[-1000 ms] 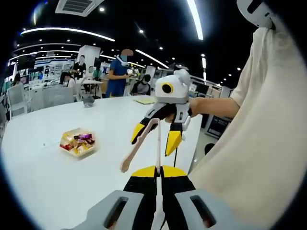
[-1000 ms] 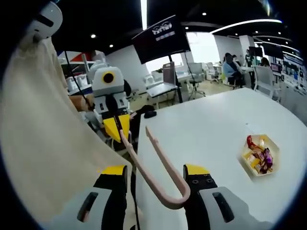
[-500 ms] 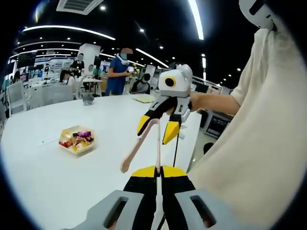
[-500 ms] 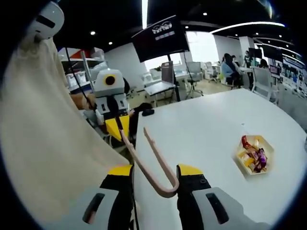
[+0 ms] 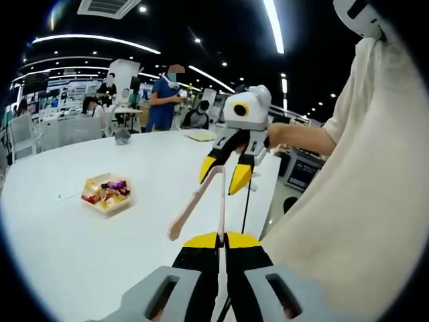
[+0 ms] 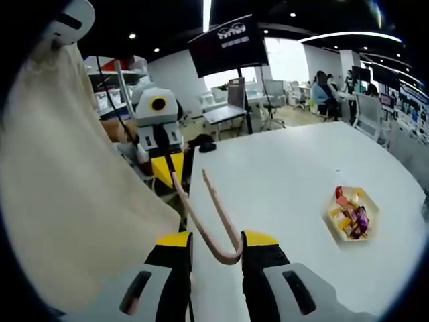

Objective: Place the target food into the container with the food tongs after gripping and lifting it, then release it inside without dropping or visibly crushing the food.

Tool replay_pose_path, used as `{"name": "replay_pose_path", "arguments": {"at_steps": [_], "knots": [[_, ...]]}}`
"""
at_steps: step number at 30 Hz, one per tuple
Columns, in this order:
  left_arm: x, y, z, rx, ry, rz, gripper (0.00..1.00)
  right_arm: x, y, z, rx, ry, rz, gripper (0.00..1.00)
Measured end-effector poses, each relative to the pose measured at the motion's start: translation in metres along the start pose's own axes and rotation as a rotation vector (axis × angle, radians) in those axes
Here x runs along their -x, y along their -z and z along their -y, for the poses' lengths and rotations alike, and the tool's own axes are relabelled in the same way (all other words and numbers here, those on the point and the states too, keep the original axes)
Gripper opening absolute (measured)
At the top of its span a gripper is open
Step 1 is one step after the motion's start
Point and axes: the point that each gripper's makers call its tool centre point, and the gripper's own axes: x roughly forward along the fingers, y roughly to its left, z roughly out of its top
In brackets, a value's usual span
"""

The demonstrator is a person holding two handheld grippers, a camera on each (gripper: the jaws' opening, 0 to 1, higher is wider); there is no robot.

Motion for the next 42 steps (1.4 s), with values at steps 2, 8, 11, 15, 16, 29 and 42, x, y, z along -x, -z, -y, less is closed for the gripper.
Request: {"name": "replay_pose_path", "arguments": {"at_steps": [2,8,11,15,16,29,42], "knots": [[0.0,0.001,0.0,-0.002,0.0,-0.004,0.0,0.001,0.001,0.001,0.008,0.007,-0.01,0.28],[-0.001,0.005,0.0,-0.011,0.006,-0.026,0.0,0.006,0.006,0.0,0.014,0.0,-0.032,0.22],[-0.001,0.007,0.001,-0.013,0.013,-0.033,0.0,0.006,0.009,-0.002,0.023,-0.003,-0.048,0.2],[-0.002,0.01,0.002,-0.023,0.026,-0.056,0.0,0.006,0.014,-0.002,0.03,-0.003,-0.07,0.2],[-0.002,0.011,0.002,-0.025,0.027,-0.059,0.0,0.006,0.015,-0.002,0.03,-0.006,-0.074,0.19],[-0.01,0.023,-0.005,-0.106,0.035,-0.156,0.0,-0.003,0.033,0.003,0.065,0.016,-0.184,0.16],[-0.025,0.038,-0.029,-0.152,0.027,-0.216,0.0,-0.014,0.056,0.019,-0.02,0.132,-0.192,0.15]]}}
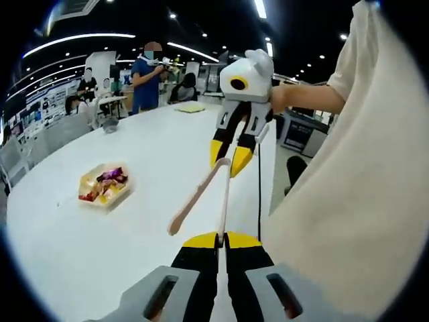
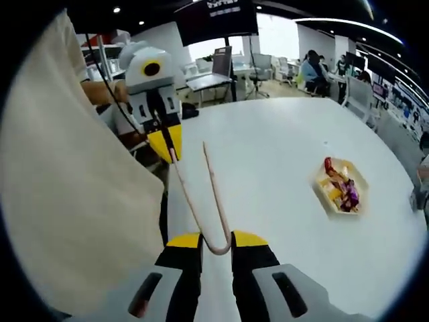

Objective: Place the target food into the container with the food tongs after gripping and lifting it, then release it inside without dropping or visibly crushing the food.

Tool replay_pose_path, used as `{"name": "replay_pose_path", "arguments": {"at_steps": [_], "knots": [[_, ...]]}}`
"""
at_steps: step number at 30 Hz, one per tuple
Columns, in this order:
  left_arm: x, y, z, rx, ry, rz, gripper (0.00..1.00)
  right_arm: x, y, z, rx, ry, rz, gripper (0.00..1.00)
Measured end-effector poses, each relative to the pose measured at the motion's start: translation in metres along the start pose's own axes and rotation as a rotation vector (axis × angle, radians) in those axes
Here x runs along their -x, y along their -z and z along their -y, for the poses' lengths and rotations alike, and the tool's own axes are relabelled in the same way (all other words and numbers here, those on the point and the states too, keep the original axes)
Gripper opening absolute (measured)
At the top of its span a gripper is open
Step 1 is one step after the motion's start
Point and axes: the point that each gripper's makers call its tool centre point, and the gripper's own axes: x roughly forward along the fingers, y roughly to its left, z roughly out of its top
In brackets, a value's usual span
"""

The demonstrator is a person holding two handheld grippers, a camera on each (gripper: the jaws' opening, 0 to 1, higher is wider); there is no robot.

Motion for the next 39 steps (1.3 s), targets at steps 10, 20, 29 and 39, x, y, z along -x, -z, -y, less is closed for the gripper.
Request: {"name": "replay_pose_path", "arguments": {"at_steps": [10,20,29,39], "knots": [[-0.011,0.013,-0.014,-0.009,0.003,-0.03,0.0,-0.014,0.011,0.011,-0.041,0.04,-0.017,0.15],[-0.017,0.026,-0.027,-0.018,-0.022,-0.062,0.0,-0.031,0.014,0.023,-0.024,0.062,-0.057,0.15],[-0.03,0.039,-0.038,-0.029,-0.037,-0.097,0.0,-0.039,0.022,0.035,-0.007,0.078,-0.098,0.16],[-0.04,0.046,-0.048,-0.021,-0.041,-0.114,0.0,-0.048,0.034,0.04,-0.07,0.08,-0.11,0.15]]}}
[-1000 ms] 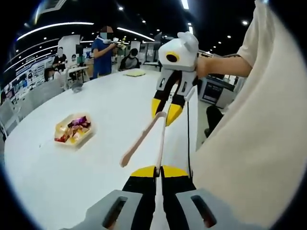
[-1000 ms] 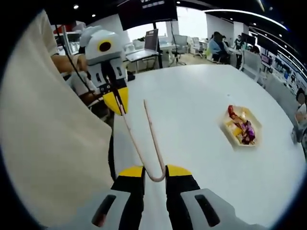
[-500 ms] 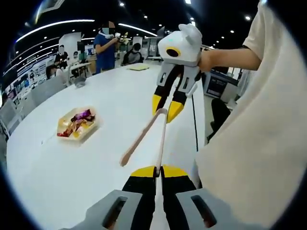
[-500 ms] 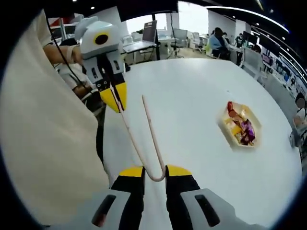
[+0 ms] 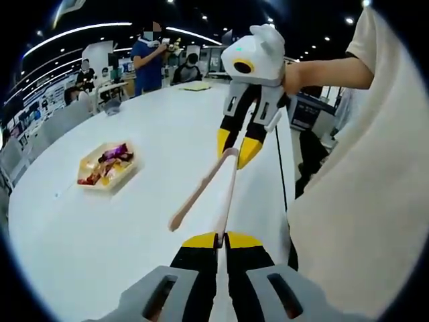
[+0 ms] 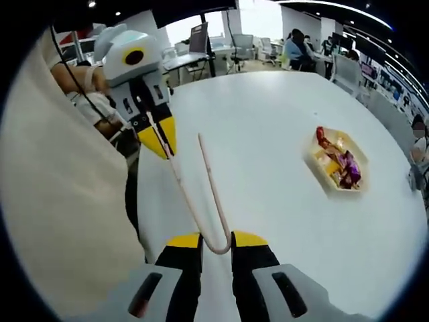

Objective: Place the target food into the container with the food tongs after gripping and lifting it, then release it inside without dropping or visibly crushing the food.

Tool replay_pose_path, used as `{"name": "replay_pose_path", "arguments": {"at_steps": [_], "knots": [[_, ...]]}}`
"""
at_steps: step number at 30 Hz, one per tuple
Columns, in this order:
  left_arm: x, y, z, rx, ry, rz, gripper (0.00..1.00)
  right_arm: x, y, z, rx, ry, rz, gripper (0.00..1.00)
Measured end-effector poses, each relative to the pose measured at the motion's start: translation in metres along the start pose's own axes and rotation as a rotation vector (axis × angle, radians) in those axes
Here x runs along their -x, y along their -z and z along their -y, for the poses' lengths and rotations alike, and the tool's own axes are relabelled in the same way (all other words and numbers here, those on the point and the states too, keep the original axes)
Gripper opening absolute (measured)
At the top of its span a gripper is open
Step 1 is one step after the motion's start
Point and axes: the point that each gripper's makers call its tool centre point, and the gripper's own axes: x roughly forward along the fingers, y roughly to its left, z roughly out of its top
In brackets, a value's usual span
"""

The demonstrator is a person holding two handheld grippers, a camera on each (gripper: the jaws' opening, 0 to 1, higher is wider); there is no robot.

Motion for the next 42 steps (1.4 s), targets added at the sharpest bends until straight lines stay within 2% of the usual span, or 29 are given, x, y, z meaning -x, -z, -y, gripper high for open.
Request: {"name": "replay_pose_path", "arguments": {"at_steps": [10,15,29,33,37,42], "knots": [[-0.012,0.008,-0.013,0.011,0.004,-0.025,0.01,-0.011,0.006,0.011,-0.034,0.008,-0.008,0.15],[-0.022,0.013,-0.022,0.009,0.003,-0.054,0.01,-0.021,0.011,0.017,-0.027,0.039,-0.043,0.15],[-0.04,0.03,-0.034,0.015,0.019,-0.107,0.01,-0.034,0.02,0.027,-0.067,0.034,-0.068,0.15],[-0.044,0.033,-0.035,-0.002,0.022,-0.118,0.01,-0.039,0.023,0.03,-0.078,0.042,-0.077,0.15],[-0.049,0.042,-0.036,-0.041,0.028,-0.158,0.01,-0.047,0.028,0.029,-0.092,0.04,-0.096,0.15],[-0.052,0.047,-0.039,-0.038,0.034,-0.169,0.01,-0.051,0.031,0.03,-0.102,0.036,-0.104,0.15]]}}
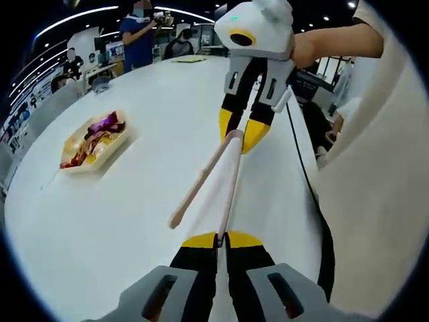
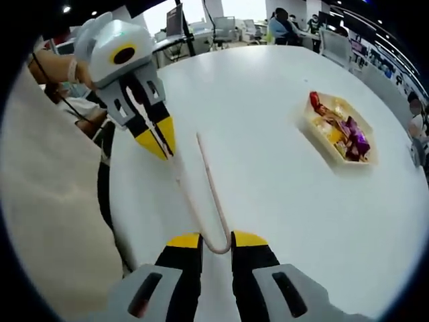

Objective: Place the target food into the container with the food tongs after gripping and lifting it, then release it inside without dropping or visibly crushing the food.

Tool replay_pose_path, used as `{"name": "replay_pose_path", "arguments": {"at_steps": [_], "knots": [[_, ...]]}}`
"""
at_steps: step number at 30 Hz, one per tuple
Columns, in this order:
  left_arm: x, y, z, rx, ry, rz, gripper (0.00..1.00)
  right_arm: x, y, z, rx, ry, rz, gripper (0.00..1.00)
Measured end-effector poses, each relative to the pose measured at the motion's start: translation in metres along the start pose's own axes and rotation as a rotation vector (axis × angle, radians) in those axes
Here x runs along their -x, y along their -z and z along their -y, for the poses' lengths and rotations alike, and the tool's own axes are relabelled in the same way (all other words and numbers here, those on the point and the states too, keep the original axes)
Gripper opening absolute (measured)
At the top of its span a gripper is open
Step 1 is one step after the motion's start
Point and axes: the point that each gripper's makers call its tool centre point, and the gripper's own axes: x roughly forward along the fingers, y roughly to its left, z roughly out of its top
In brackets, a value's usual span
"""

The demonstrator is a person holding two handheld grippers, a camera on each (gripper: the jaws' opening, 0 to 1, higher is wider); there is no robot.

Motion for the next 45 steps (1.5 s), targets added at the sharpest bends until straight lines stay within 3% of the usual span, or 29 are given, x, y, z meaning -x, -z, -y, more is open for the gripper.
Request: {"name": "replay_pose_path", "arguments": {"at_steps": [20,45], "knots": [[-0.02,0.016,-0.005,-0.058,-0.01,-0.059,0.01,-0.018,0.01,0.005,0.001,0.001,-0.049,0.15],[-0.035,0.024,-0.01,-0.05,-0.005,-0.096,0.01,-0.027,0.017,0.011,-0.018,-0.004,-0.081,0.16]]}}
